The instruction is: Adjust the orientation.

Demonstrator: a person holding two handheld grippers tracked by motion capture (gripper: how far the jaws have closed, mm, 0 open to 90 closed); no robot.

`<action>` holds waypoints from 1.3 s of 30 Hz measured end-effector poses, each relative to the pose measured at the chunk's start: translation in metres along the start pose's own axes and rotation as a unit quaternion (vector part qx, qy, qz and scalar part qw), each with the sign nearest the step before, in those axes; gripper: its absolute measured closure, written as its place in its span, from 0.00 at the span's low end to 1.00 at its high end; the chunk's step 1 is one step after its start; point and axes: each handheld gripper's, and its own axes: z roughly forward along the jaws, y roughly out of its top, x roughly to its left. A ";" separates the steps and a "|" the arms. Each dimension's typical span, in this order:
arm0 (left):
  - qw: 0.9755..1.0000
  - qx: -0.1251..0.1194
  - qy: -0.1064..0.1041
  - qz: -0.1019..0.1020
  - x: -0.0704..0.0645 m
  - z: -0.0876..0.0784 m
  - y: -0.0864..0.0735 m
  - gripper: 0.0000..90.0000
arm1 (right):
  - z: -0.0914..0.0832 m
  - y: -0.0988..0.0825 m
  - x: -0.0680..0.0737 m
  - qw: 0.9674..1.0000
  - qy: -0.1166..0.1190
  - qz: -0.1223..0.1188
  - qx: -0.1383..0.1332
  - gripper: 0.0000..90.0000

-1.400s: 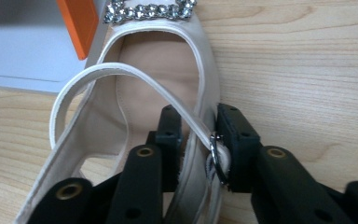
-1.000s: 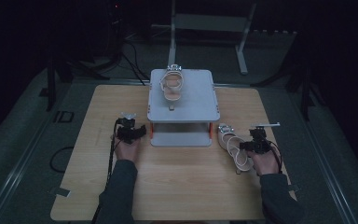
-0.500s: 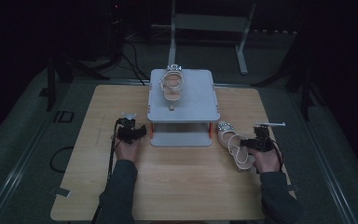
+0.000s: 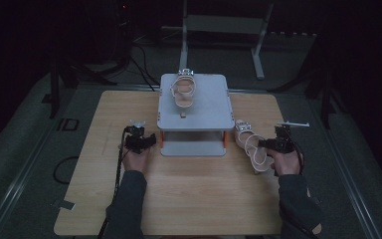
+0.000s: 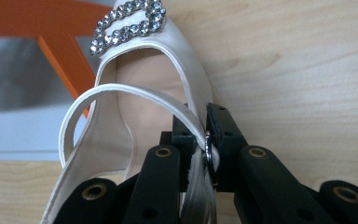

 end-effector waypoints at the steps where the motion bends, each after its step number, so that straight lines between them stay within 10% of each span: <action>1: 1.000 0.000 0.000 0.000 0.000 0.000 0.000 0.44 | 0.000 0.002 0.001 1.000 -0.001 0.000 -0.002 0.92; 19: 1.000 0.001 -0.002 0.001 0.000 0.000 0.000 0.44 | 0.000 0.055 0.021 0.999 -0.002 0.020 -0.032 0.92; 39: 1.000 0.001 -0.002 0.004 0.000 0.000 0.000 0.44 | -0.024 0.105 0.029 0.991 0.030 0.095 -0.088 0.92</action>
